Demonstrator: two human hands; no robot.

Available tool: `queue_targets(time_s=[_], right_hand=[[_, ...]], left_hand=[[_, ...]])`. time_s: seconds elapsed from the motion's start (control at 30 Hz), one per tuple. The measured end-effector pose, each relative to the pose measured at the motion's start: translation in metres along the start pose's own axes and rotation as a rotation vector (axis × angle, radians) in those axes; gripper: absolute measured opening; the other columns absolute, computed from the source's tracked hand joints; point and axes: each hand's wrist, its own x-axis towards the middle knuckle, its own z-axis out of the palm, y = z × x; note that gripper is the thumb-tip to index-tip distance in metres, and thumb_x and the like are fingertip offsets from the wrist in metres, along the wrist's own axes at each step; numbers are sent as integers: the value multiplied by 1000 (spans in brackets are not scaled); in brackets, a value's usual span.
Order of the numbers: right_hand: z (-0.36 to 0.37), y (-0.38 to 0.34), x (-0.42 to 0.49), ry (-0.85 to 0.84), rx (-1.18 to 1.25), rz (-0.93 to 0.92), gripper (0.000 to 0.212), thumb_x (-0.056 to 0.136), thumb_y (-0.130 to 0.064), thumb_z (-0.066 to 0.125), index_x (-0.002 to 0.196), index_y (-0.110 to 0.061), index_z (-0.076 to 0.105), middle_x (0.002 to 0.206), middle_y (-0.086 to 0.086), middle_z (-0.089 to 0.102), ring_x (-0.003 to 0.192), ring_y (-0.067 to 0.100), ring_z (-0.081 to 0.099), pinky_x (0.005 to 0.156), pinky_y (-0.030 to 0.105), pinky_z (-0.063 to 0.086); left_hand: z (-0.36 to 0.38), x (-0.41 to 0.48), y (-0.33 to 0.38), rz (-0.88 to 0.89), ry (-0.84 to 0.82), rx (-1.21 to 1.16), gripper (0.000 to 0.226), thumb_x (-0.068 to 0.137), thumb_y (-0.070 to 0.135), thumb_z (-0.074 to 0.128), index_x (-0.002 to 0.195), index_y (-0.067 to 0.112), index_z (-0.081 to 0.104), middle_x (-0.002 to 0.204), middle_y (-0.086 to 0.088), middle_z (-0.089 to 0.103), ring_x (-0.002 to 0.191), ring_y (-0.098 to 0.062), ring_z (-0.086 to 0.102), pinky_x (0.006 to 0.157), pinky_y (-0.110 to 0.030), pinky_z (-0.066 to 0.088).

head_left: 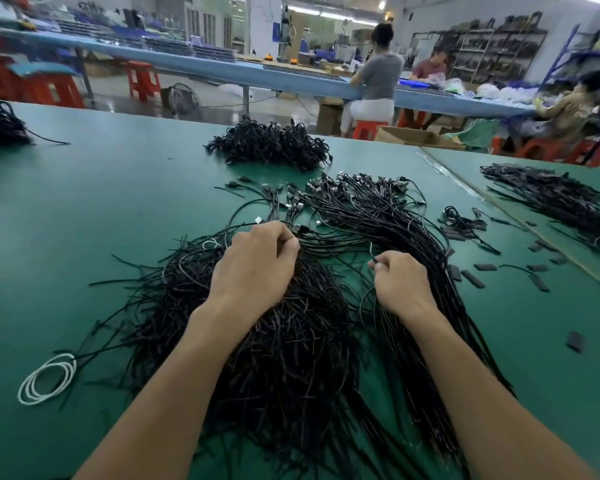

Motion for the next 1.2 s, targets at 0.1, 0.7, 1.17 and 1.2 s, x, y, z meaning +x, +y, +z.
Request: queue_targets(time_s=[0.1, 0.7, 1.17, 1.2], right_hand=[[-10, -12, -8, 0, 208, -73, 25, 101, -9, 42, 93, -17, 64, 87, 4, 62, 60, 8, 49, 46, 19, 36], [-11, -24, -34, -693, 61, -474, 13, 95, -37, 61, 88, -36, 72, 76, -8, 66, 67, 3, 58, 61, 19, 47], [21, 13, -56, -305, 441, -355, 33, 97, -41, 58, 66, -31, 58, 51, -8, 45, 45, 4, 35, 45, 20, 29], [23, 12, -58, -283, 449, -357, 34, 97, -41, 58, 64, -30, 57, 51, -7, 45, 45, 4, 35, 44, 21, 29]], left_hand=[[0, 0, -1, 5, 26, 20, 14, 100, 30, 55, 92, 25, 65, 63, 11, 52, 51, -8, 46, 52, -27, 36], [42, -19, -41, 163, -125, 46, 22, 97, 31, 59, 116, 37, 67, 111, 17, 51, 107, -8, 52, 87, -32, 48], [35, -35, -39, 342, 180, 129, 29, 91, 48, 58, 74, 26, 49, 110, 10, 61, 100, -10, 52, 86, -31, 49], [35, -35, -39, 347, 176, 113, 29, 92, 49, 56, 75, 28, 44, 112, 10, 62, 104, -10, 53, 89, -32, 49]])
